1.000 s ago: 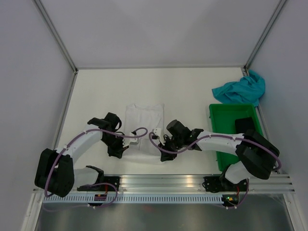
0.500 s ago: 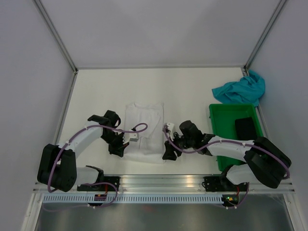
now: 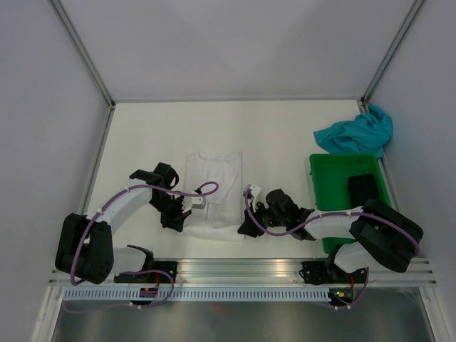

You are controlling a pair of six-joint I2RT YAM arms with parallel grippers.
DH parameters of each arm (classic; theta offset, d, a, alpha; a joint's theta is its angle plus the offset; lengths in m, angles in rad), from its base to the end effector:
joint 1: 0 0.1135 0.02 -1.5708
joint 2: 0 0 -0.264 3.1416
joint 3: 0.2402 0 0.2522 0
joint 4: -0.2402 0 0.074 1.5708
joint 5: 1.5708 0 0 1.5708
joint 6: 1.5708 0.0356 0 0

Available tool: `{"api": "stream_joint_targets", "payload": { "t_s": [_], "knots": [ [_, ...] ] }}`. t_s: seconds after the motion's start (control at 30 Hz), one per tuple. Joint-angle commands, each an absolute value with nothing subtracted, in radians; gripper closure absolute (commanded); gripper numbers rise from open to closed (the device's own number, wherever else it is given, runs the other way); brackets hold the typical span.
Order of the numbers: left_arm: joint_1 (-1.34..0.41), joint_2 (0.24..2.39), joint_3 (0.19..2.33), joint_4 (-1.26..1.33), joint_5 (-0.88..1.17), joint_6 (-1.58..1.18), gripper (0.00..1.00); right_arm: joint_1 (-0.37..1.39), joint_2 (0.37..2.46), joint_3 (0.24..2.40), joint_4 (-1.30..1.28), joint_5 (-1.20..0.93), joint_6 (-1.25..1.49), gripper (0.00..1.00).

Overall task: Roll the t-shirts
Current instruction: Roll the tshirt

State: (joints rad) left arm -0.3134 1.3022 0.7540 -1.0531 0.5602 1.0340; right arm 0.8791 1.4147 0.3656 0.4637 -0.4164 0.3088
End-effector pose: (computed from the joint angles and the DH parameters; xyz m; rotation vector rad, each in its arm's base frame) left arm 0.1721 -0.0757 0.1875 1.7793 2.2490 -0.7874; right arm 0.1432 0.1955 0.1329 -0.9010 2.1425 1.0982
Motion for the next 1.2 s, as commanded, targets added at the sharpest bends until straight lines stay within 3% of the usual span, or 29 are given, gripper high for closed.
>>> {"api": "stream_joint_targets", "payload": {
  "t_s": [0.0, 0.13, 0.33, 0.8, 0.97, 1.17],
  "knots": [
    [-0.307, 1.273, 0.750, -1.071, 0.597, 1.037, 0.98, 0.881, 1.424, 0.376, 0.577, -0.413, 0.359, 0.77],
    [-0.307, 1.244, 0.744, -1.104, 0.614, 1.032, 0.98, 0.881, 1.430, 0.356, 0.594, -0.498, 0.420, 0.90],
    [-0.288, 1.198, 0.749, -1.065, 0.624, 0.959, 0.98, 0.862, 1.374, 0.299, 0.646, -0.546, 0.534, 1.00],
    [-0.117, 1.483, 0.785, -0.858, 0.483, 0.818, 0.98, 0.724, 1.581, 0.348, 0.684, -0.532, 0.583, 0.99],
    [-0.112, 1.548, 0.804, -0.839, 0.506, 0.784, 0.98, 0.724, 1.623, 0.383, 0.619, -0.508, 0.577, 0.89],
    [-0.112, 1.514, 0.792, -0.842, 0.555, 0.801, 0.98, 0.724, 1.511, 0.429, 0.477, -0.473, 0.500, 0.65]
  ]
}}
